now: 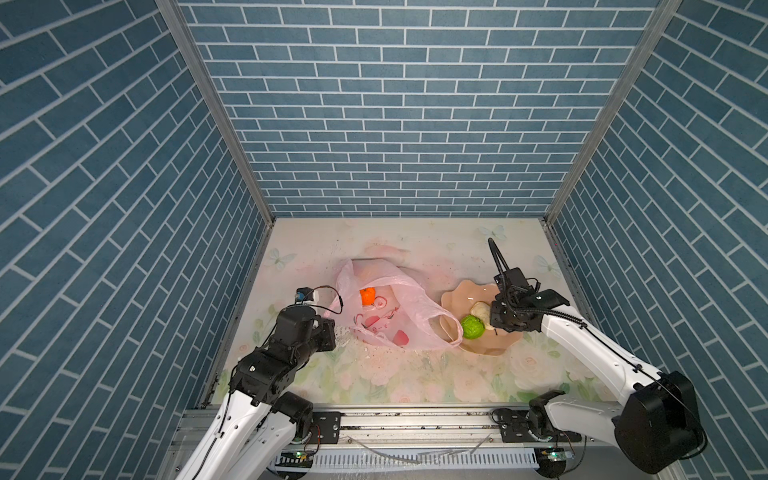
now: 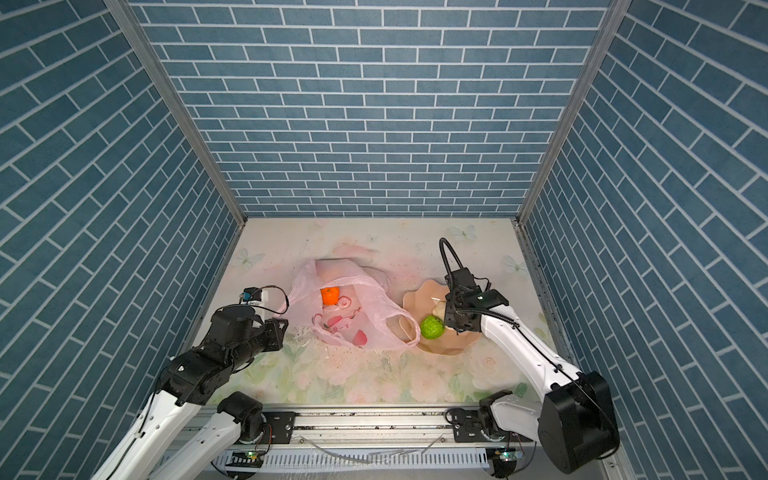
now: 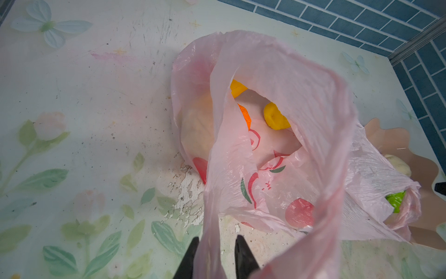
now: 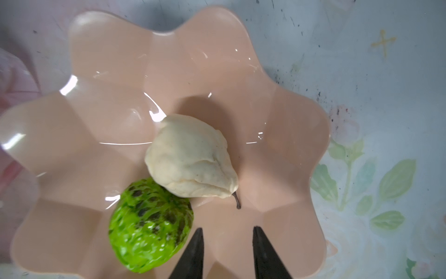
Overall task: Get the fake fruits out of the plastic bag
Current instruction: 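Move the right gripper over the bag and reach into its opening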
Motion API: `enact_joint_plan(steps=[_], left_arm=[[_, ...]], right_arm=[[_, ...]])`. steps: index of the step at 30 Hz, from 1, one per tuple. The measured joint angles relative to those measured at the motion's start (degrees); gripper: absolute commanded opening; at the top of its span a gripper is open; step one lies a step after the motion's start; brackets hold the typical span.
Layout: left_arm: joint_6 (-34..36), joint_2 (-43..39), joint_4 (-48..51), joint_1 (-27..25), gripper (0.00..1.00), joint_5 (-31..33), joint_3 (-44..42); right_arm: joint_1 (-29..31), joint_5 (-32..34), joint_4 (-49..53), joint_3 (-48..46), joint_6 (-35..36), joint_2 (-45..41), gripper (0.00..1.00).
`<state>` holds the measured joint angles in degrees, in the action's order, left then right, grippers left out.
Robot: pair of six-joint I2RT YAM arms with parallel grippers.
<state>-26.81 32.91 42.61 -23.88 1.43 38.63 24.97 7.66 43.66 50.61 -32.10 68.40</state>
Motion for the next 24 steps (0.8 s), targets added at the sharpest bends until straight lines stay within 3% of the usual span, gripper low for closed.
enact_joint_plan(steps=[4, 9, 17, 24], left_arm=[[0.0, 0.1, 0.0, 0.0, 0.27, 0.0, 0.0], [0.0, 1.1, 0.0, 0.0, 0.27, 0.0, 0.0], [0.0, 1.3, 0.0, 0.0, 0.27, 0.3, 0.0], [-0.1, 0.8, 0.2, 0.0, 0.26, 0.4, 0.0]], right_arm=[[4.1, -0.3, -0.5, 5.7, 0.5, -0.2, 0.35], [14.5, 0.1, -4.6, 14.0, 0.5, 5.1, 0.35], [27.0, -3.0, -18.0, 26.3, 0.1, 23.9, 0.36], [32.3, -5.2, -26.8, 34.4, -3.7, 39.3, 0.42]])
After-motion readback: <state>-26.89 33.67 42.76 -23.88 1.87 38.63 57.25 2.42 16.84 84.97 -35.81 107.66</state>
